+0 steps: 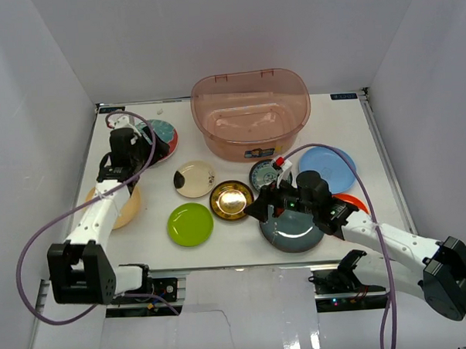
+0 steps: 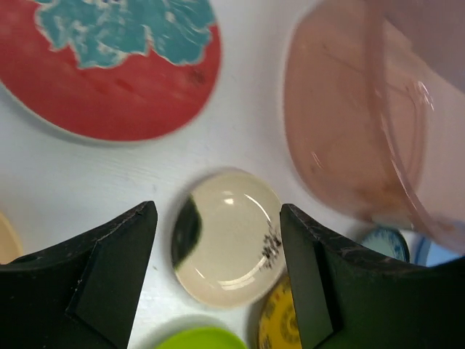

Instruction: Place the plates into the plastic bin on the countertop

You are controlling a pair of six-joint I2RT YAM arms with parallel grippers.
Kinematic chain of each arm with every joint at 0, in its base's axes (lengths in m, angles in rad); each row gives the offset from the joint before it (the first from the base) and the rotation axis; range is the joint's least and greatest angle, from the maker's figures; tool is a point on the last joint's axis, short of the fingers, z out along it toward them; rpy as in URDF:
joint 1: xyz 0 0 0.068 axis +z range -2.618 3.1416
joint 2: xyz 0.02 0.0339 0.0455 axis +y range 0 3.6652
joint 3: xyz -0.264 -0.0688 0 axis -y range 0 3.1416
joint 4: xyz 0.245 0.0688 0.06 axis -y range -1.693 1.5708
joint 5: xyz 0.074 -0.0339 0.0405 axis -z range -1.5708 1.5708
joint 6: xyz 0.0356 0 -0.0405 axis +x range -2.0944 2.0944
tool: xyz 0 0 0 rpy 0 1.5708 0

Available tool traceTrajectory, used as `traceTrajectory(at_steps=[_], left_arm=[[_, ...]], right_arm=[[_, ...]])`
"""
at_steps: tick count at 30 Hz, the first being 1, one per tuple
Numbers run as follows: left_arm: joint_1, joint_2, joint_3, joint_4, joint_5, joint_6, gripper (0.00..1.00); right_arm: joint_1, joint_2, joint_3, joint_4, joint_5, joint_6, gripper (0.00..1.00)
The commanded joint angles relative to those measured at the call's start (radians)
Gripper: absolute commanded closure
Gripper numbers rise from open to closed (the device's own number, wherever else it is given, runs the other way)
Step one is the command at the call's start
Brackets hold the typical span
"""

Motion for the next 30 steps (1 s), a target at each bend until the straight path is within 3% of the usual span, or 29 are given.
traceTrajectory(at_steps=[1,4,11,13,22,29,30], left_arm=[[0.149,0.099,0.045,0.063,0.055,-0.069,0.21],[0.24,0.204,0.071,0.161,0.101,-0.106,0.27],[0.397,0.48,0.247,0.195,0.185,-0.069,0.32],[0.438,0.564,0.281,0.201,0.285,-0.056,0.33],[0.472,0.759,0.344,0.304,0.418,-0.059,0.39],[0.474,0.845,0.323,0.421,0.471,-0.095,0.51],[0.472,0.853,0.32,0.43,0.474,-0.1,0.58]], right_arm=[[0.01,-0.062,-0.038,0.036,0.053,-0.05,0.19],[0.011,-0.084,-0.068,0.042,0.059,-0.068,0.19],[0.01,-0.113,-0.091,0.022,0.067,-0.114,0.19],[0.011,-0.114,-0.096,0.022,0.059,-0.12,0.19],[0.011,-0.07,-0.101,0.042,0.03,-0.128,0.19],[0.01,0.0,-0.084,0.078,0.026,-0.091,0.2],[0.011,0.016,-0.076,0.079,0.021,-0.087,0.21]])
